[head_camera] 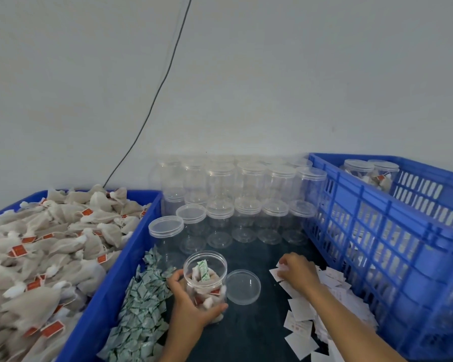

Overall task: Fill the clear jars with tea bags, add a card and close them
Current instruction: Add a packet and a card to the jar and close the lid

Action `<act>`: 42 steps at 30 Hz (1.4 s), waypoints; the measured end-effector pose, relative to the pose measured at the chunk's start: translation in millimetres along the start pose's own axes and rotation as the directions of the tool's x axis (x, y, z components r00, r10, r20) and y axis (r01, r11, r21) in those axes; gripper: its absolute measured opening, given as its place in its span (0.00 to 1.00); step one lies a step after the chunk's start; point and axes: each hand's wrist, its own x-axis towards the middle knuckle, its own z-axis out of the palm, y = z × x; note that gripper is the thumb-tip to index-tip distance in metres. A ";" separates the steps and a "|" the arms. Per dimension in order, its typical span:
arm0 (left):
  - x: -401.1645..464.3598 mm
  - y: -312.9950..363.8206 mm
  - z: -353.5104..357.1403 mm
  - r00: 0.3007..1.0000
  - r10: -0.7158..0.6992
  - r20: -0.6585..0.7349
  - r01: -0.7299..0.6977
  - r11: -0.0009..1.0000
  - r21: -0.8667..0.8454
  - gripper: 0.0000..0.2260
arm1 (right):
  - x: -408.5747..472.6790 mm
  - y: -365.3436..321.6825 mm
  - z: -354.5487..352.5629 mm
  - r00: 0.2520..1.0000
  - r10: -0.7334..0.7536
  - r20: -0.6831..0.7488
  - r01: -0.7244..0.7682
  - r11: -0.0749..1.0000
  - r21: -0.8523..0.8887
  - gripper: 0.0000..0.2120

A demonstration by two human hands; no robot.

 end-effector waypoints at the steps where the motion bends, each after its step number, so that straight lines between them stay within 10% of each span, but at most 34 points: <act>1: -1.4 -2.5 -0.1 1.000 -0.005 0.012 0.005 1.000 -0.013 0.47 | 1.9 -1.4 2.9 1.000 0.006 0.020 -0.006 1.000 -0.013 0.15; 6: -6.2 -12.8 -3.7 0.998 -0.021 0.059 0.022 1.000 -0.022 0.45 | 9.9 -2.7 -6.3 0.977 0.000 0.212 -0.001 1.000 0.005 0.30; 19: -7.2 -13.7 -5.5 0.999 -0.003 0.054 0.006 0.998 -0.055 0.45 | 19.7 -9.8 -29.9 0.906 -0.049 0.420 0.078 0.996 -0.053 0.08; 29: -9.9 -8.1 -6.0 0.998 0.040 0.057 -0.037 0.998 -0.041 0.45 | 3.9 -22.5 -51.6 0.969 -0.214 0.122 0.211 0.977 0.038 0.14; 33: -11.7 -2.3 -4.8 0.998 0.034 0.044 -0.033 0.999 -0.017 0.44 | -15.1 -60.1 -79.3 0.948 -0.277 -0.157 0.316 0.879 0.358 0.13; 36: -11.5 -0.7 -5.6 0.999 0.033 0.029 -0.033 0.999 0.016 0.44 | -42.9 -107.4 -99.8 0.884 -0.468 -0.005 0.379 0.708 0.597 0.09; 42: -12.5 -2.0 -6.6 0.999 0.043 0.030 -0.045 0.996 0.074 0.44 | -74.6 -169.0 -94.7 0.794 -0.577 0.193 0.557 0.817 0.152 0.07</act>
